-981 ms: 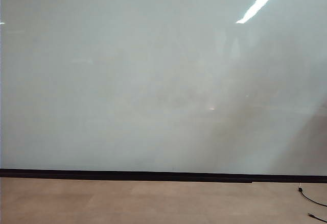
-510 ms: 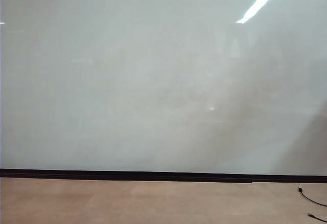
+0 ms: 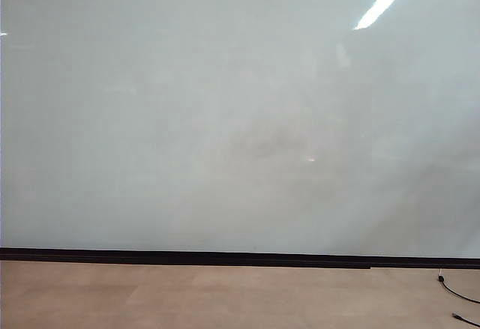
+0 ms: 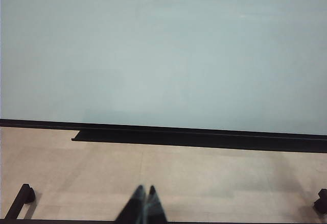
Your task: Pick up the pen on the shelf to the right of the whiteboard and write the letter A.
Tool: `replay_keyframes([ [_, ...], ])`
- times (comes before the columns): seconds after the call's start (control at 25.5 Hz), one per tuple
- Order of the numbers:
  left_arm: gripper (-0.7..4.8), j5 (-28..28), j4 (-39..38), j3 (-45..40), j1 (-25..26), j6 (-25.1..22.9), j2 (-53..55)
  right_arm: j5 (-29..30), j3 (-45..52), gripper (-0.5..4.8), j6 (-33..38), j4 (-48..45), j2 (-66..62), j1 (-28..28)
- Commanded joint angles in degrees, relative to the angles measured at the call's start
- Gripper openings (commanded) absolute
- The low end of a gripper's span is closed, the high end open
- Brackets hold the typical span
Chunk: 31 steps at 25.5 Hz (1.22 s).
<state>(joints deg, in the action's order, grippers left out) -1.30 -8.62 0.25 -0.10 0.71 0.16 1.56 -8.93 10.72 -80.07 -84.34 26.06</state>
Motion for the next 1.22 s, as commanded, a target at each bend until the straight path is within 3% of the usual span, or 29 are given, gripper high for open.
replay_keyframes([
  [0.04,-0.04,0.0,0.5,0.1,0.0,-0.3,0.0,-0.2,3.8,-0.09,0.2,-0.9,5.3,-3.6],
  [0.39,-0.04,0.0,0.5,0.1,0.0,-0.3,0.0,0.5,7.1,-0.09,-3.1,4.5,21.0,-27.6],
  [0.55,-0.05,0.0,0.5,0.1,0.0,-0.3,0.0,0.5,3.7,-0.09,-7.5,13.0,23.0,-38.1],
  [0.63,-0.05,0.0,0.5,0.1,0.0,-0.3,0.0,0.8,-0.7,-0.09,-13.9,20.9,23.0,-44.3],
  [0.98,-0.05,0.0,0.5,0.1,0.0,-0.3,0.0,3.3,-21.0,-0.09,-24.6,50.1,19.8,-54.0],
  [1.22,-0.04,0.0,0.5,0.1,0.0,-0.3,0.0,2.8,-27.3,-0.09,-24.7,53.5,14.1,-57.3],
])
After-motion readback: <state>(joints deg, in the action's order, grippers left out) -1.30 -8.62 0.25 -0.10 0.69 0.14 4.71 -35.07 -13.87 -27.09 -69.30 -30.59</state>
